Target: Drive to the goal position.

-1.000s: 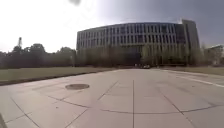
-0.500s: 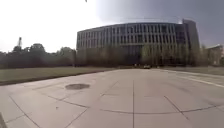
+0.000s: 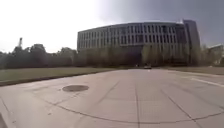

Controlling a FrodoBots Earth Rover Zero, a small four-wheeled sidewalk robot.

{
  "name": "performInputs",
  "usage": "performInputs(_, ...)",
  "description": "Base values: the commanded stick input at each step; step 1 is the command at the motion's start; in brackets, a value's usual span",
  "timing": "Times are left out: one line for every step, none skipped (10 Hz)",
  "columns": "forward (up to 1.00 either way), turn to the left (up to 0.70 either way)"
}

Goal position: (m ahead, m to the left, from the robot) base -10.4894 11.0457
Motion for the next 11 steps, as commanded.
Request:
performInputs(0.7, -0.33)
performInputs(0.7, -0.35)
performInputs(0.7, -0.35)
performInputs(0.7, -0.32)
performInputs(0.7, 0.0)
performInputs(0.7, 0.0)
performInputs(0.7, 0.0)
performInputs(0.7, 0.0)
performInputs(0.7, 0.0)
performInputs(0.7, 0.0)
performInputs(0.7, 0.0)
